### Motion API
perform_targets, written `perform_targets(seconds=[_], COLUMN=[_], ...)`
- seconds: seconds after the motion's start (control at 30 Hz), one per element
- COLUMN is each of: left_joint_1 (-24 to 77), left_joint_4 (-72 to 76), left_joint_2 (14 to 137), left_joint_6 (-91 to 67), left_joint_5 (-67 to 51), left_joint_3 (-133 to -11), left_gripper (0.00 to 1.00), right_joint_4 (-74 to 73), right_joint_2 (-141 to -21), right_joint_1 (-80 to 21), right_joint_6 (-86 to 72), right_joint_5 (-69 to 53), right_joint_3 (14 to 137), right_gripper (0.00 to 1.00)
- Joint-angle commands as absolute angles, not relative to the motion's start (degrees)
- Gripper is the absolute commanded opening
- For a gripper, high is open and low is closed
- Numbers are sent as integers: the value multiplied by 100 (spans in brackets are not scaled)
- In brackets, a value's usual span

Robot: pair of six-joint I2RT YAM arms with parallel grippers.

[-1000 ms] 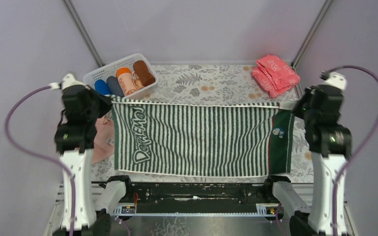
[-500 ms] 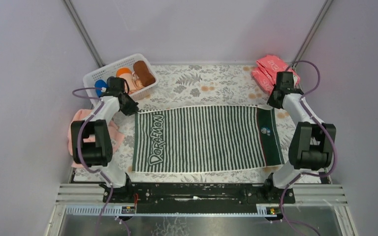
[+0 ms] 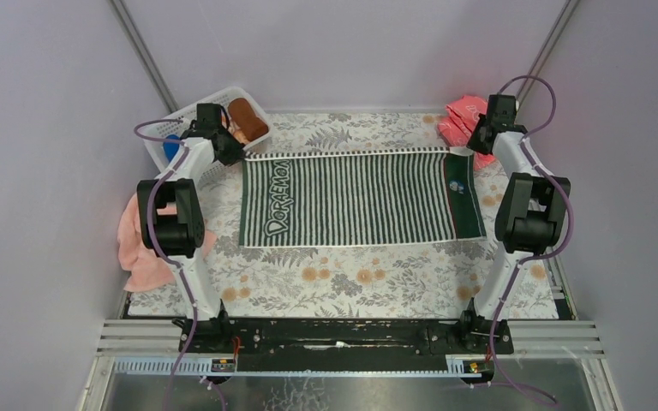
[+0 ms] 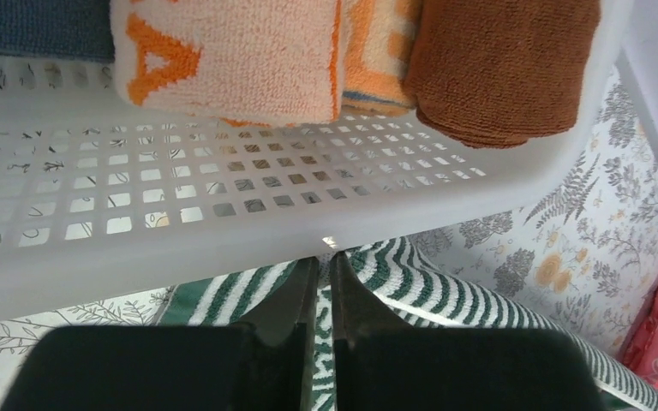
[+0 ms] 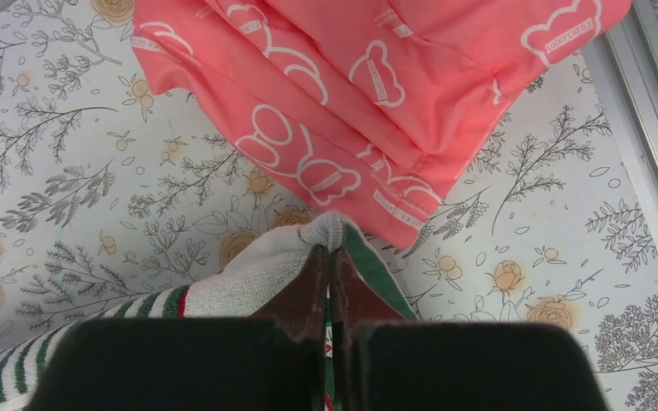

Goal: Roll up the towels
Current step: Fold the towel at the center of the board.

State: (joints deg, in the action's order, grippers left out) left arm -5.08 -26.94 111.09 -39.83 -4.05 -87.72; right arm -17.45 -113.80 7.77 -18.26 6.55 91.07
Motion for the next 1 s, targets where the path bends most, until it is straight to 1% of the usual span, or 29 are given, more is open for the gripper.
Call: perform_targets(seconds=[0.0,0.2,0.4,0.6,0.77,0.97], left_joint_1=[-527,-529,-526,-540,-538,-543], left_joint_4=[-2522,-2448,-2547,-2688,-2487,-2384], left_joint_2=[11108,10686,9859,9083,8551,8115], left_joint_6=[-4015,-4059,-4096,-4083,-4189,-4225], left_joint_5=[-286,-468,-519,-338,-152,-269], left_joint_3=[-8772,-8265,-7539,-6466,-5398,-4713], left_gripper=[0,0,0,0,0,0], right_joint_4=[-1809,-1957,-2450,-2781,-2812,-2862], right_joint_2=[-11278,-10780,-10182,-9673,-9257,-8934], right_joint_1=[894,984,1109,1139,1158,1160], right_joint_6=[-1750,-1790,-1900,-1966,-2112,-2252], right_joint_5=[316,279,623,1088,1366,1792], right_joint_3=[9352,8844,8263,7475,6668,6000], right_gripper=[0,0,0,0,0,0])
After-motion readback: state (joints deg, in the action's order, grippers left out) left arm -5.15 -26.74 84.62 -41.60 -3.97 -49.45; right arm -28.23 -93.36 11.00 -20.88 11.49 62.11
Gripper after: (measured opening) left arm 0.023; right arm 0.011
